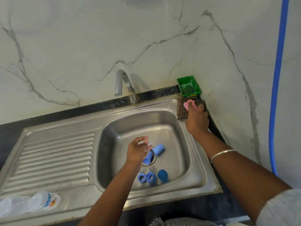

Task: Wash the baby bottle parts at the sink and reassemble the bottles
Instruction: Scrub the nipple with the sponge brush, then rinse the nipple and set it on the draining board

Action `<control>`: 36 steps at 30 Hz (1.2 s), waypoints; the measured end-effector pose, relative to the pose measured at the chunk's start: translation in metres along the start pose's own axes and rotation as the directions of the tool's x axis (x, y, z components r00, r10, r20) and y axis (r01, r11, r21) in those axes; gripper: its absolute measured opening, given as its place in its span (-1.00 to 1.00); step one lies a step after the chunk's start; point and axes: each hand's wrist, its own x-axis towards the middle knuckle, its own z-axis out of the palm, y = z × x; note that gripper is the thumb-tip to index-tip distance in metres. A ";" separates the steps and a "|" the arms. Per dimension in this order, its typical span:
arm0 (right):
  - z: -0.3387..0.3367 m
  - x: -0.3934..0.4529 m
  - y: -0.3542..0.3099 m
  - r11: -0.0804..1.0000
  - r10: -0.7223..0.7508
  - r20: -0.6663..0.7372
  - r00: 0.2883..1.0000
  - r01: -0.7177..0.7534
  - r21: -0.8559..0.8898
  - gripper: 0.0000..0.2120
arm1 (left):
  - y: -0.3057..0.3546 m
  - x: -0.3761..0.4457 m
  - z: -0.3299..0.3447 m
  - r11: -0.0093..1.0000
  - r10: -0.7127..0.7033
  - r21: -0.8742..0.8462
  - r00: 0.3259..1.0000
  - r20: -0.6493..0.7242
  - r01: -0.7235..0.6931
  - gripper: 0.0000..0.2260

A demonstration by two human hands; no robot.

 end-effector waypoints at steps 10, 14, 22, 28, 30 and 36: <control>0.012 -0.006 -0.018 0.979 -0.092 -0.142 0.986 0.064 -0.195 -0.42 | 0.014 0.022 -0.006 0.998 0.026 -0.050 1.000 -0.011 -0.026 -0.98; 0.022 -0.011 -0.051 0.958 -0.281 -0.151 0.948 0.267 -0.107 -0.51 | 0.026 0.034 -0.014 0.998 0.029 -0.056 1.000 -0.004 -0.029 -0.93; 0.056 -0.001 -0.141 0.808 -0.330 0.123 0.936 0.213 0.550 -0.65 | 0.042 0.072 -0.040 0.989 0.146 -0.009 0.989 0.026 -0.146 -0.95; 0.072 0.033 -0.188 0.793 -0.287 0.159 0.945 0.141 0.592 -0.63 | 0.051 0.099 -0.059 0.870 0.436 0.242 0.900 0.028 -0.429 -0.87; 0.075 0.043 -0.197 0.801 -0.278 0.115 0.954 0.164 0.576 -0.62 | 0.056 0.107 -0.065 0.839 0.476 0.274 0.878 0.053 -0.471 -0.90; 0.092 0.068 -0.211 0.859 -0.291 0.119 0.949 0.204 0.470 -0.84 | 0.066 0.121 -0.072 0.841 0.508 0.168 0.857 0.086 -0.515 -0.90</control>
